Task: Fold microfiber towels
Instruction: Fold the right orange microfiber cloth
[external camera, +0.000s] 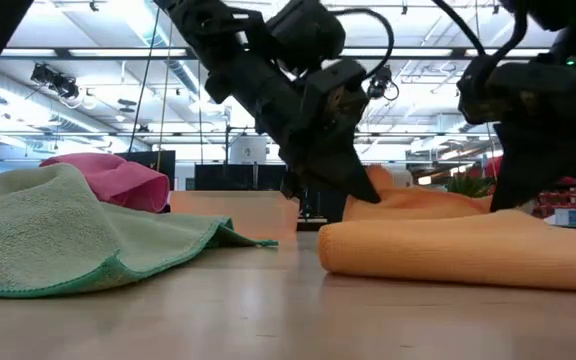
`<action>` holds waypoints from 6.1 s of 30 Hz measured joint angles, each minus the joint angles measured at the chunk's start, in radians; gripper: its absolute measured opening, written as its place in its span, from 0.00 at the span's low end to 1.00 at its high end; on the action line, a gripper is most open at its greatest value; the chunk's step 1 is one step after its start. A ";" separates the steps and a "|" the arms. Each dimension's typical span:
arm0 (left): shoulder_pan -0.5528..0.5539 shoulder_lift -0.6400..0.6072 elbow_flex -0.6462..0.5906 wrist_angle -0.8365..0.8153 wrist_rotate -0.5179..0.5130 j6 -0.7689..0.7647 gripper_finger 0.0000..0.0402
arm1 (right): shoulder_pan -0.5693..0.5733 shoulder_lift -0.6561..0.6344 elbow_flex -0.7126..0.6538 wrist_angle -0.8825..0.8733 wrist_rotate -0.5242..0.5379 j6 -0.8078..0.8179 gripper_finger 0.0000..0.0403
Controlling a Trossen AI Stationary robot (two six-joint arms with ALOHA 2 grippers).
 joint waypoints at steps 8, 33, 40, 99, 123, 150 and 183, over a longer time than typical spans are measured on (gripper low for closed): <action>0.015 -0.014 0.000 -0.001 0.006 -0.006 0.27 | -0.040 -0.027 0.002 -0.015 -0.004 0.015 0.28; -0.001 -0.023 0.000 0.010 -0.007 0.510 0.36 | 0.327 0.278 0.098 0.441 0.250 0.374 0.01; 0.006 0.014 0.002 0.076 0.011 0.572 0.49 | 0.323 0.411 0.205 0.429 0.206 0.368 0.00; 0.099 0.100 0.281 -0.328 -0.102 0.568 0.15 | 0.297 0.459 0.216 0.350 0.118 0.452 0.00; -0.183 0.057 0.295 -0.367 -0.128 0.281 0.17 | 0.186 0.074 0.202 -0.201 0.200 0.337 0.00; -0.155 0.066 0.217 -0.287 -0.256 0.152 0.13 | -0.010 0.057 -0.023 0.092 0.008 0.137 0.00; 0.029 0.134 0.215 -0.177 -0.186 0.189 0.07 | 0.143 0.152 0.004 0.168 -0.004 0.224 0.00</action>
